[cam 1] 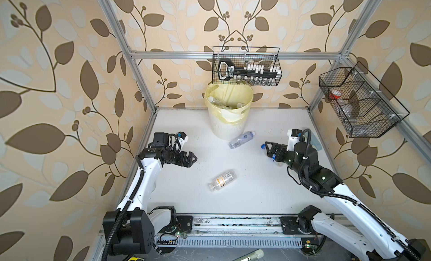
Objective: Throw the plastic bottles in the bin
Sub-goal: Pick up the plastic bottle from the bottom-center of the table.
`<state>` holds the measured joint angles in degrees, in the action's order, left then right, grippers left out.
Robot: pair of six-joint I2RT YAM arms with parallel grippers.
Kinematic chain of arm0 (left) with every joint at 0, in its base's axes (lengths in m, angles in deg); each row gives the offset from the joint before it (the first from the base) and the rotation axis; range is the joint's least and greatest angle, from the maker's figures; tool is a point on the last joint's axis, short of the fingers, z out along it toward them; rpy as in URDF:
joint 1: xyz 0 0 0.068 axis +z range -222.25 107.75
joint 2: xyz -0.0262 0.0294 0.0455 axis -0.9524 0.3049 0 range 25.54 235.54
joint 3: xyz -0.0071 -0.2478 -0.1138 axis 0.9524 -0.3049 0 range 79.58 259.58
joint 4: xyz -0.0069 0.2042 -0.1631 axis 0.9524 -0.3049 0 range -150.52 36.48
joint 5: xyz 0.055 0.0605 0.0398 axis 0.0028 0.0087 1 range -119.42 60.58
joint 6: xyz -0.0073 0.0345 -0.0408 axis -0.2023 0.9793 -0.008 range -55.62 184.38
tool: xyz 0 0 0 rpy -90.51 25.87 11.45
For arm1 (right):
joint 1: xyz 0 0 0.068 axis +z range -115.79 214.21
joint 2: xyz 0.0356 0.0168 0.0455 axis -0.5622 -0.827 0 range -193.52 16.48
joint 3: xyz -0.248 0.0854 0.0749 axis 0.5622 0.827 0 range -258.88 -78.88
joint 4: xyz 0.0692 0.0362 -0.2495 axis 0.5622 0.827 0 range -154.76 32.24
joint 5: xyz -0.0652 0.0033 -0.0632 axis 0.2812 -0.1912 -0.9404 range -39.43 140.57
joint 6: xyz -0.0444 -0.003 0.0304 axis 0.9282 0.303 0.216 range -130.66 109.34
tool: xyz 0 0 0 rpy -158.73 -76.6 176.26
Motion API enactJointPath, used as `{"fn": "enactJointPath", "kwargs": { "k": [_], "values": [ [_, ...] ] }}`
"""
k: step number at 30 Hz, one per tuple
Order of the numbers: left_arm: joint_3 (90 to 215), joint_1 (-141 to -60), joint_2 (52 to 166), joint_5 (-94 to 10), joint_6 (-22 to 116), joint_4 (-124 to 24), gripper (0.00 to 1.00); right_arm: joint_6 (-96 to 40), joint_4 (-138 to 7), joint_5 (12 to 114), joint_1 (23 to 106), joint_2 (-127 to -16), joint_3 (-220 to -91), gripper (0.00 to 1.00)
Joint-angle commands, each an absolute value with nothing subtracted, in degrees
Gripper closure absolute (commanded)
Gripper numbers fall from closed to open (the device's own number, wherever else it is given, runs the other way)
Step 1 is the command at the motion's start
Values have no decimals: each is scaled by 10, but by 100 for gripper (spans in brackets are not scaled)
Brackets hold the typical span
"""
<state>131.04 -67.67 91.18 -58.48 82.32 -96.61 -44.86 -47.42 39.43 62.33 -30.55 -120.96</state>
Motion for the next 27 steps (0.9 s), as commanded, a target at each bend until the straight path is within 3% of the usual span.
{"fn": "enactJointPath", "kwargs": {
  "k": [1,12,27],
  "values": [
    [1330,-674,920,-625,839,-984,1,-464,-466,406,621,-306,-1205,0],
    [1337,-714,918,-634,866,-1009,1,-489,-480,411,621,-352,-1187,0],
    [1351,-990,948,-418,831,-986,1,-499,-453,394,620,-323,-1170,0]
  ]
}}
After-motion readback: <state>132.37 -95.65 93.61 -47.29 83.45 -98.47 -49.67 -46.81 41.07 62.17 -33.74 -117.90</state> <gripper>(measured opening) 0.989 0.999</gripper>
